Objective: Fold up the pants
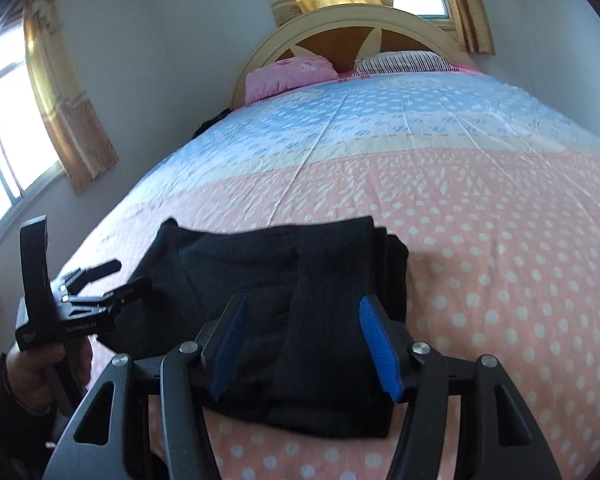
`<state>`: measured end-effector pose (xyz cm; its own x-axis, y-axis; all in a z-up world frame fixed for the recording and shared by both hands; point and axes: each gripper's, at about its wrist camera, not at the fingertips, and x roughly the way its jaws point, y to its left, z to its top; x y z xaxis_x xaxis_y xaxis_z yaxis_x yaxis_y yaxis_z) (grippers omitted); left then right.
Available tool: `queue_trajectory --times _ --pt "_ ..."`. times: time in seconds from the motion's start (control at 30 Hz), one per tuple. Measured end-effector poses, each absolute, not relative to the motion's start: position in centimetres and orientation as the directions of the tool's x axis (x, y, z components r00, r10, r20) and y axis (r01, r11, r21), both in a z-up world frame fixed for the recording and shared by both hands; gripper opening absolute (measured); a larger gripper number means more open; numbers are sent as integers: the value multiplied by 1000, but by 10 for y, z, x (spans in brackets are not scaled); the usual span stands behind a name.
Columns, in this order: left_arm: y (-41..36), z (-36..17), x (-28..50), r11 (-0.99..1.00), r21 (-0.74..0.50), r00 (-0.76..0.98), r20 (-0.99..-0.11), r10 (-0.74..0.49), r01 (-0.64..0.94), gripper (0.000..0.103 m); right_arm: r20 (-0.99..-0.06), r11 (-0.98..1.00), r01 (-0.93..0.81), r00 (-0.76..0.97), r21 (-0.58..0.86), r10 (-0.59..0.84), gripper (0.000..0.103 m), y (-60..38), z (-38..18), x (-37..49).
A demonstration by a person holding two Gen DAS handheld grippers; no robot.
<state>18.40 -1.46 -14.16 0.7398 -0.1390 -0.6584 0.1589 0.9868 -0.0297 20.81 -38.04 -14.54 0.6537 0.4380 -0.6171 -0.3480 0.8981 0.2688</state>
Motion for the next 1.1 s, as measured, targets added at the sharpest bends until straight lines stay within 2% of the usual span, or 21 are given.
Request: queue_trajectory --times 0.1,0.37,0.53,0.6,0.83,0.97,1.03,1.07,1.1 --pt "-23 -147 179 985 -1 734 -666 -130 173 102 -630 896 -372 643 242 436 59 -378 -151 198" --pt "-24 -158 179 983 -37 715 -681 -155 177 103 -638 906 -380 654 187 406 59 -376 -158 189" --pt "-20 -155 177 981 -67 708 -683 -178 181 103 -578 909 -335 702 247 416 62 -390 -142 190" --pt "-17 -155 179 981 -82 708 -682 -184 175 103 -591 915 -297 698 274 404 71 -395 -142 201" --pt "-13 -165 196 971 -165 663 -709 -240 175 103 -689 931 -191 629 312 360 71 -393 -167 237" --pt "-3 -171 202 952 -252 626 -718 -305 174 103 -683 910 -171 612 378 399 71 -401 -176 242" --pt "-6 -170 203 950 -246 616 -723 -313 194 103 -685 902 -171 600 396 414 65 -402 -175 243" --pt "-7 -170 204 948 -246 611 -725 -319 203 103 -683 891 -183 584 416 439 53 -402 -175 244" --pt "-7 -169 204 945 -253 610 -722 -327 206 103 -678 876 -195 568 440 467 50 -402 -175 244"
